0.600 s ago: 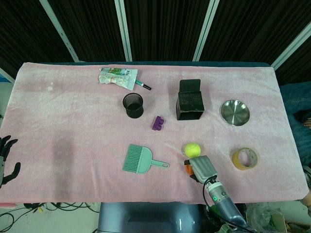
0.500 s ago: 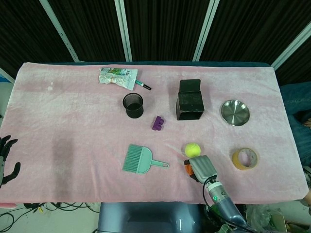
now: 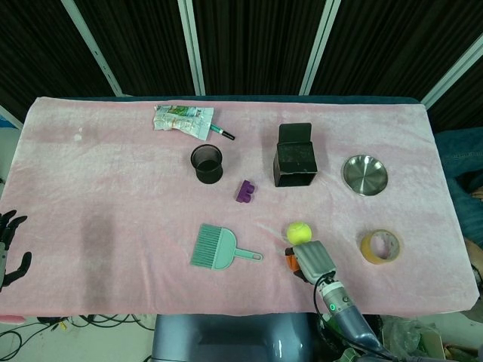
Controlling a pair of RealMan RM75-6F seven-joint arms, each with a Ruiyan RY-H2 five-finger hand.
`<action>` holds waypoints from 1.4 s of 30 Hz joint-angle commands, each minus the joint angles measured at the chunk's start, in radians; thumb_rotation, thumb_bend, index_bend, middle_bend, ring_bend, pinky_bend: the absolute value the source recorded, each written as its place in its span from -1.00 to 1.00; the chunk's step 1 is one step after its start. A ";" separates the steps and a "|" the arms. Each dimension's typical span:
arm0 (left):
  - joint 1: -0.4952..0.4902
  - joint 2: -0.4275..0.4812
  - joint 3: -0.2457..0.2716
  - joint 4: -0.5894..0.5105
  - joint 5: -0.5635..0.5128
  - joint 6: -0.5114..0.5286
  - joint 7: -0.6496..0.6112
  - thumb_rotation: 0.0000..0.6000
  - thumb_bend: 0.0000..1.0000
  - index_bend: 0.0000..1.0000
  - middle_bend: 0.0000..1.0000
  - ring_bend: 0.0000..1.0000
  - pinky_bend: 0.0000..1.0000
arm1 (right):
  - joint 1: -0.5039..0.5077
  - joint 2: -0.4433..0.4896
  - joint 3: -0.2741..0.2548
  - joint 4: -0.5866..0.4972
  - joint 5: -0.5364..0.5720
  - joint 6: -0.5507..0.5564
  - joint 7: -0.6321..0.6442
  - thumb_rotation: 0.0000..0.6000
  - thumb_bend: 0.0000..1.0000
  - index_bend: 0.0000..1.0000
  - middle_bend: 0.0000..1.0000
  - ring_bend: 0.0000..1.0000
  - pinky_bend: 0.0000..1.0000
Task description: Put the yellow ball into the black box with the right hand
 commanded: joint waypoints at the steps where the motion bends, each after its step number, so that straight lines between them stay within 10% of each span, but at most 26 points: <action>1: 0.000 0.000 0.000 0.000 0.000 0.000 0.000 1.00 -0.14 -0.68 -0.86 -0.92 -1.00 | 0.002 0.000 0.001 0.001 0.003 -0.001 0.002 1.00 0.69 1.00 0.78 0.97 1.00; 42: 0.001 0.003 -0.010 0.004 -0.015 0.005 -0.004 1.00 -0.14 -0.69 -0.86 -0.92 -1.00 | 0.224 -0.040 0.136 0.255 0.230 -0.237 0.065 1.00 0.69 1.00 0.78 0.97 1.00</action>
